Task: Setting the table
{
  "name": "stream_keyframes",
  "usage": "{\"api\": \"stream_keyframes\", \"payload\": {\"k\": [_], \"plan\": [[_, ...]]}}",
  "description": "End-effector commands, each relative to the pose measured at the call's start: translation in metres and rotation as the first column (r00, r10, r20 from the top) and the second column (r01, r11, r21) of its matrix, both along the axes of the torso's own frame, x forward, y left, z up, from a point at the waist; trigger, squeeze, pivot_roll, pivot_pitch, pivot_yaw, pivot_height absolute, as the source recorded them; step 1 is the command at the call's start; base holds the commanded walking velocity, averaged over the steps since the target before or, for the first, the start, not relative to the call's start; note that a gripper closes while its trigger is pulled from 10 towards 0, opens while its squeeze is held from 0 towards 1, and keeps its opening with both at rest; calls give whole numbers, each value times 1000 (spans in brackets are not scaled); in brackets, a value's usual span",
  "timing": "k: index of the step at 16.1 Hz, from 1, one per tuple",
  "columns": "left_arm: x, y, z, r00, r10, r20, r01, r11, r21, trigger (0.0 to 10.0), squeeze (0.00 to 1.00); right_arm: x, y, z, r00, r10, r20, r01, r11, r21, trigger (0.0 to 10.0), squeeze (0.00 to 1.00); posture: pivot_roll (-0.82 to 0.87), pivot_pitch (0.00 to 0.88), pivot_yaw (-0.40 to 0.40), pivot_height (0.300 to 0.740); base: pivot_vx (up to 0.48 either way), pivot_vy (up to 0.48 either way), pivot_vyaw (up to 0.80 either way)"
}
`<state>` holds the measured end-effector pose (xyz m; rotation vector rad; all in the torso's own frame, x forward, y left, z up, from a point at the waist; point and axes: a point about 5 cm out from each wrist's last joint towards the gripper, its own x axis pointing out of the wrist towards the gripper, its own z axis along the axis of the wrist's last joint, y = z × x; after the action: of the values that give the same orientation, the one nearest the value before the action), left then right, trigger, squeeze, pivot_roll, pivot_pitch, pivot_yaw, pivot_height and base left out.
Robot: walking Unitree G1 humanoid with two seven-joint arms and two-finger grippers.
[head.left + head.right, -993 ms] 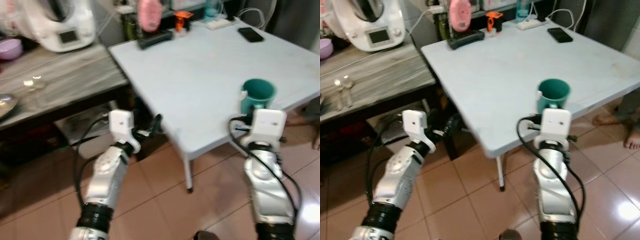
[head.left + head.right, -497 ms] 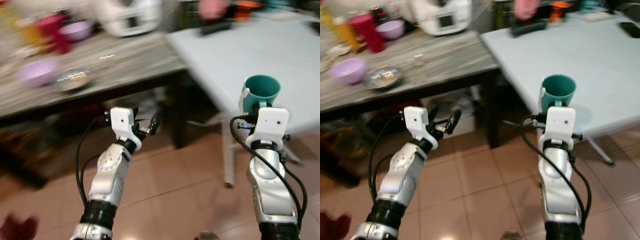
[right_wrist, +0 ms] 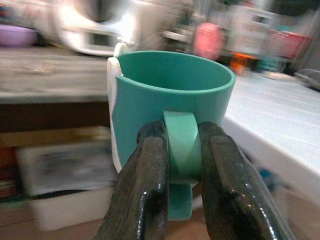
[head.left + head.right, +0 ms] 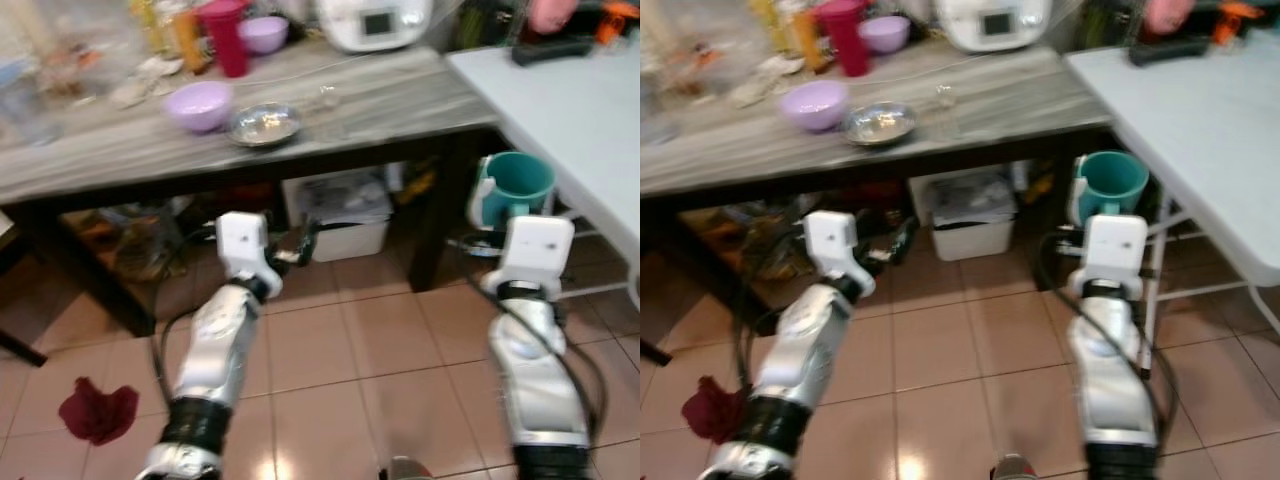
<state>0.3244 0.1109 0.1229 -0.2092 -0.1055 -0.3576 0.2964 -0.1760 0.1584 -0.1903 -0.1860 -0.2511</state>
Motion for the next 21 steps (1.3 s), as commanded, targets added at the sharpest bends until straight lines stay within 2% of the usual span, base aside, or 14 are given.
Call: {"api": "stream_keyframes", "payload": {"k": [1,5,7,10,12,14,16,17,18,19,20,21], "plan": [[0,0,1,1000,20,6,-20,1000,7,10000,0,0,-3,10,999,-6,38,6,1000,-9,10000,0,-275,104,93,740,0,0,0],[2,6,-1,999,48,2,-48,999,24,10000,0,-1,-2,11,999,10,45,-9,1000,-11,10000,0,-274,106,92,740,0,0,0],[2,13,-2,995,95,3,-95,994,48,10000,0,-2,1,10,998,32,49,-31,999,-13,10000,0,-270,106,94,740,0,0,0],[-2,35,-2,976,216,40,-219,969,113,10000,0,-4,5,9,995,78,57,-77,997,-27,10000,0,-242,112,88,740,0,0,0],[-10,57,-2,949,310,59,-316,938,144,10000,0,-4,5,6,993,110,45,-109,994,-30,10000,0,-195,127,80,740,0,0,0],[-22,73,-5,930,360,68,-366,912,185,10000,0,-1,10,1,990,140,29,-139,990,-32,10000,0,-148,130,73,740,0,0,0],[-32,81,-6,920,384,74,-391,898,200,10000,0,4,20,6,982,183,44,-181,982,-48,10000,0,-123,129,56,740,0,0,0],[-38,89,-13,902,427,60,-429,874,227,10000,0,9,29,4,976,213,42,-211,976,-51,10000,0,-85,117,31,740,0,0,0],[-41,92,-13,888,456,62,-458,863,214,10000,0,11,33,4,971,234,44,-233,972,-37,10000,0,-80,115,25,740,0,0,0],[-43,94,-10,885,458,79,-464,860,211,10000,0,15,44,7,961,271,49,-269,962,-40,10000,0,-50,93,-10,740,0,0,0],[-45,97,-11,880,468,78,-473,855,213,10000,0,19,55,7,950,308,47,-307,951,-40,10000,0,-35,84,-14,740,0,0,0],[-43,94,-5,879,469,83,-476,857,196,10000,0,22,59,14,938,342,58,-339,939,-57,10000,0,-24,96,-9,740,0,0,0]]}}
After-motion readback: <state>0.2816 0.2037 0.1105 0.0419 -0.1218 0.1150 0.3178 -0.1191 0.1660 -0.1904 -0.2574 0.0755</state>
